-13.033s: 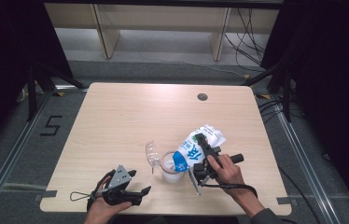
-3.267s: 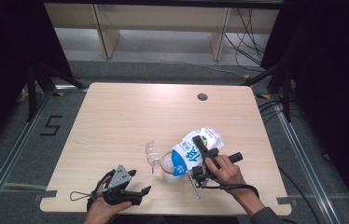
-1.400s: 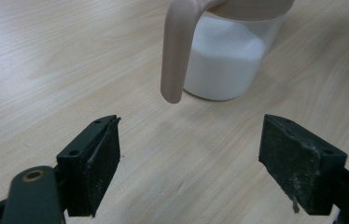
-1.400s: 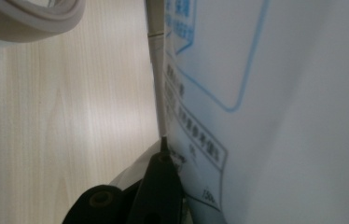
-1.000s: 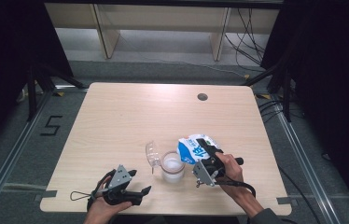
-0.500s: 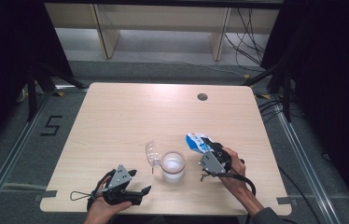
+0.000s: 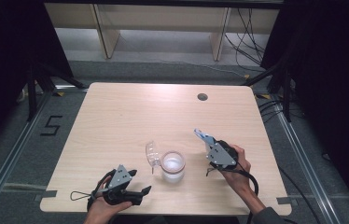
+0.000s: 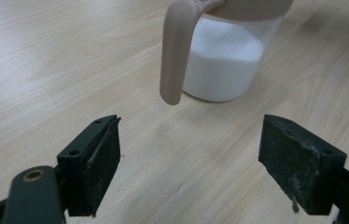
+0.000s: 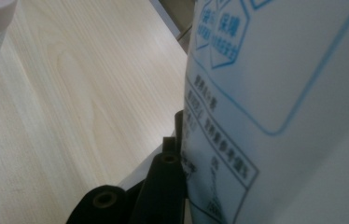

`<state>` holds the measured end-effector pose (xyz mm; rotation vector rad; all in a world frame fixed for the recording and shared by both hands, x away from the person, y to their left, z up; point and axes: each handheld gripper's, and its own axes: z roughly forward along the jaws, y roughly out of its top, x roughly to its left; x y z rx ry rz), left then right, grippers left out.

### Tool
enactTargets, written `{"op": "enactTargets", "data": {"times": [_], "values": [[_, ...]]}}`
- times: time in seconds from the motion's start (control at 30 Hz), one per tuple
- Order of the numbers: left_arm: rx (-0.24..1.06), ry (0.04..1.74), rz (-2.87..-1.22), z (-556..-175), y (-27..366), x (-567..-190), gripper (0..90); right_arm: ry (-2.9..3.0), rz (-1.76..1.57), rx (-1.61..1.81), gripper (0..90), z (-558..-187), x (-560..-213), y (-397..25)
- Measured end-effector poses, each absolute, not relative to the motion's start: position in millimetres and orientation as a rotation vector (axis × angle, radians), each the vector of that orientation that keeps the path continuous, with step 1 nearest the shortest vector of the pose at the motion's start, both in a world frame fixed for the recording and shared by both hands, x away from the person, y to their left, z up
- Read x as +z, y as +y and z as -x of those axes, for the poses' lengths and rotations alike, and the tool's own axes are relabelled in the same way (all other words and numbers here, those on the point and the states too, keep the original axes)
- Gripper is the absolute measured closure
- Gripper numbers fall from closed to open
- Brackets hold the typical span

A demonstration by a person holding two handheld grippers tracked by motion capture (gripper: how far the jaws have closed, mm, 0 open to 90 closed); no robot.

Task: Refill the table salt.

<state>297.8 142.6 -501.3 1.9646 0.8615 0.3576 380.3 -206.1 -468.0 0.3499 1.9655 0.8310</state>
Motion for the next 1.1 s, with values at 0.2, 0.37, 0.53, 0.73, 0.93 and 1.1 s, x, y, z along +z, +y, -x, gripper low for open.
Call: {"op": "enactTargets", "data": {"times": [0.2, 0.37, 0.53, 0.73, 0.93, 1.1], "values": [[0.358, 0.861, -1.963, -297.9, 142.7, -501.3, 20.2, 1.984, -0.423, 0.887, 89.3, -386.3, -469.5, -213.5], [0.362, 0.864, -1.964, -297.6, 142.2, -501.2, 20.2, 1.99, -0.45, 0.875, 89.3, -391.3, -472.0, -219.5], [0.361, 0.857, -1.968, -298.1, 143.4, -500.9, 20.2, 1.991, -0.515, 0.898, 89.3, -396.3, -474.2, -226.6], [0.366, 0.856, -1.973, -298.2, 143.6, -500.8, 20.2, 2.003, -0.575, 0.912, 89.3, -401.9, -475.9, -237.2], [0.366, 0.856, -1.975, -298.2, 143.7, -500.8, 20.2, 1.97, -0.617, 0.914, 89.3, -407.0, -476.9, -245.6], [0.362, 0.856, -1.968, -298.1, 143.4, -500.9, 20.2, 1.962, -0.659, 0.955, 89.2, -406.9, -474.3, -253.0]]}}
